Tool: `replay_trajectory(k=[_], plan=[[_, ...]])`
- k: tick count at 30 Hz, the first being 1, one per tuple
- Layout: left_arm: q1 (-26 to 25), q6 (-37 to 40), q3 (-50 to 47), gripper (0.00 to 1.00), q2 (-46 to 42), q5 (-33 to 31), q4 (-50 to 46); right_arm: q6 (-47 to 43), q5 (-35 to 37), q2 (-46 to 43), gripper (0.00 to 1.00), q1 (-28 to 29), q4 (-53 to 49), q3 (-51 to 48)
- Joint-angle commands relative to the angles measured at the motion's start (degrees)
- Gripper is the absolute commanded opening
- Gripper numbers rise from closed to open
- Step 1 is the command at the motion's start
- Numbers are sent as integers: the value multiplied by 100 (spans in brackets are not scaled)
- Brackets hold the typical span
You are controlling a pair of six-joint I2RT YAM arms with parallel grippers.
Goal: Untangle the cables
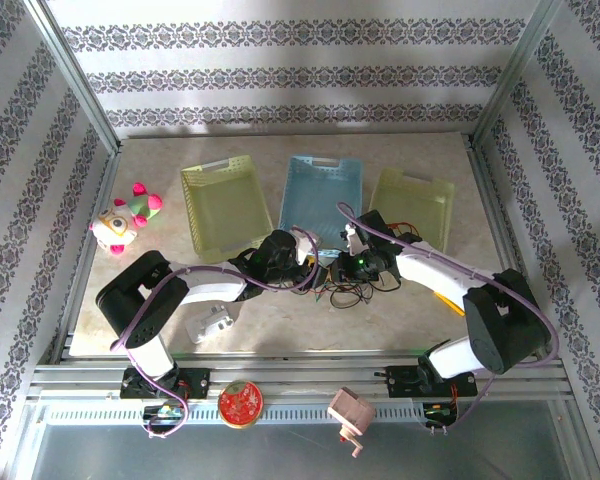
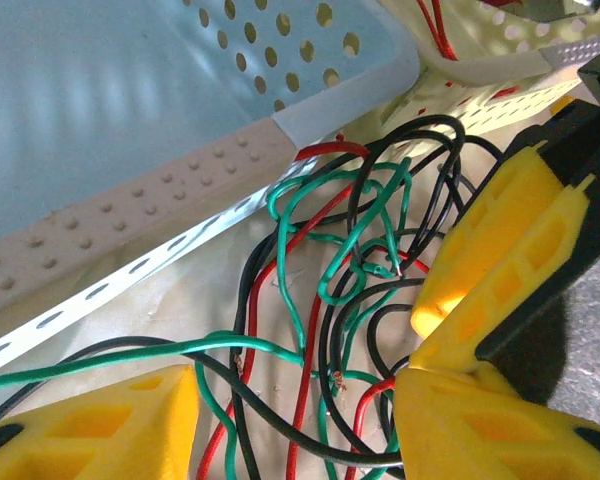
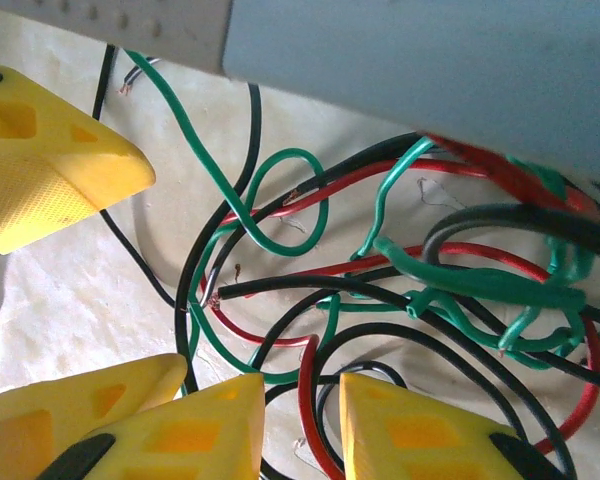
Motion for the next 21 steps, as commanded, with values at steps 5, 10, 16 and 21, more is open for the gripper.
replay_trajectory(k=[5,10,16,21], plan=[[-9,-194,300,54,111,123,193,-55,-189,180,27,87,91,-49],[-9,-254,330,54,213,148,233,30,-152,142,23,106,258,-270],[-9,-344,352,54,277,207,293,98,-126,76,12,105,422,-431],[-7,-398,387,53,322,218,286,164,-47,-178,6,97,599,-606]])
